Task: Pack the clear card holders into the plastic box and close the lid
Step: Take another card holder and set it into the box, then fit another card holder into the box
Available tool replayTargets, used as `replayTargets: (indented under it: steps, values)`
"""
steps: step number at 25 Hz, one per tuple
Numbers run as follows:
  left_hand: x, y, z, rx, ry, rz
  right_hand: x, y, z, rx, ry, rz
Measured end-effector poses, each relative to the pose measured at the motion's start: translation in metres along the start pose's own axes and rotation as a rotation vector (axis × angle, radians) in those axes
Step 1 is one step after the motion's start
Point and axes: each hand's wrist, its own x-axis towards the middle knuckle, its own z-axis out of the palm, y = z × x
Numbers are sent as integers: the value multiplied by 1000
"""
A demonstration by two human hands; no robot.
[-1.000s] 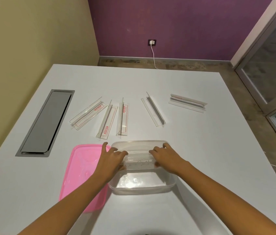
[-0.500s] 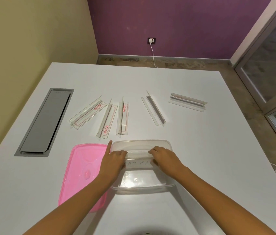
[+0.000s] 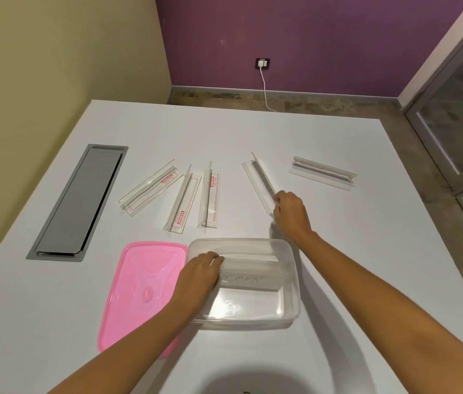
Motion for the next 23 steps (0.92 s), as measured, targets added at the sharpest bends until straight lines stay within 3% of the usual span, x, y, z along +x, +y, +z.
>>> replayTargets:
  steps: [8,15,18,23]
  values:
    - [7,-2,0,-35,-19,-19,44,19,27,-57,-111,213]
    - [7,-6,10,-39,68,7,56,35,32,-65,-43,274]
    - [8,-6,12,-35,81,6,54,42,25,79,25,377]
    - [7,-5,8,-124,34,-5,30,39,7,423,-7,512]
